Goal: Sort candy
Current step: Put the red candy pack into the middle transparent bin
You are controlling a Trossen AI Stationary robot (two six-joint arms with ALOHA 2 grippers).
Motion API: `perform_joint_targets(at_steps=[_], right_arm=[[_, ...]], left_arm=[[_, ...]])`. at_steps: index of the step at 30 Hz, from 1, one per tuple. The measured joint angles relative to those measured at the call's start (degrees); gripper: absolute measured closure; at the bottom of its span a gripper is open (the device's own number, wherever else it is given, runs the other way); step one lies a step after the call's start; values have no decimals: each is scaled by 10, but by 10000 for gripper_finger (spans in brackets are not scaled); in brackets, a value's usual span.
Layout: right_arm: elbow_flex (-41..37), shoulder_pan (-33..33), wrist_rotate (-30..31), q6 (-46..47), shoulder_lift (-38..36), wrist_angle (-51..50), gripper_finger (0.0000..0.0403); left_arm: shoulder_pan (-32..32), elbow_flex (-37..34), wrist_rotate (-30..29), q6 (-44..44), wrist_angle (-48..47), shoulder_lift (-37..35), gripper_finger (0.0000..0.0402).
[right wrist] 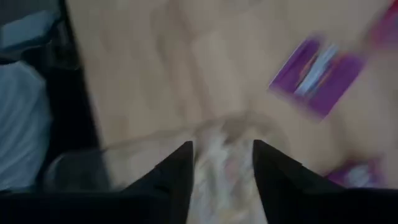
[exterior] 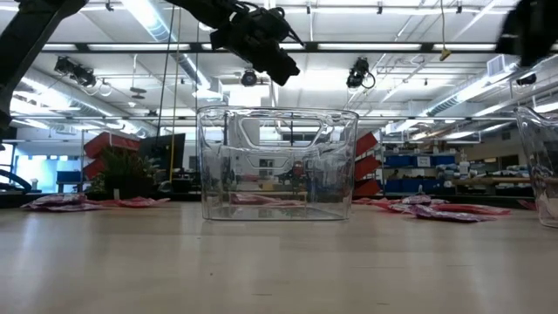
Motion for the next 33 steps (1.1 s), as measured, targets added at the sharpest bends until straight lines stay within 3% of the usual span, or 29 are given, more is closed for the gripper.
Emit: perform_joint_targets(at_steps=[4, 7, 10, 13, 18, 24, 29, 33], right_arm=[[0, -69, 34, -125, 1, 8, 329], [0, -125, 55, -222, 1, 37, 383], [0, -180, 53, -316, 1, 81, 394], [-12, -234, 18, -393, 1, 145, 396], [-54, -326, -76, -494, 2, 267, 401], [-95, -441, -161, -534, 18, 395, 402], [-96, -497, -199, -547, 90, 470, 403], [-61, -526, -202, -552, 168, 499, 403]], left_arm=[[-13, -59, 15, -82, 169, 0, 401], [-25, -124, 11, -164, 358, 0, 401], [-29, -184, -4, -243, 520, -1, 401], [-25, -235, -10, -285, 602, -16, 401], [-16, -306, -22, -287, 575, -63, 402], [-13, -381, -115, -245, 495, -166, 401], [-13, -428, -159, -245, 413, -247, 401], [-15, -462, -235, -253, 344, -293, 401]])
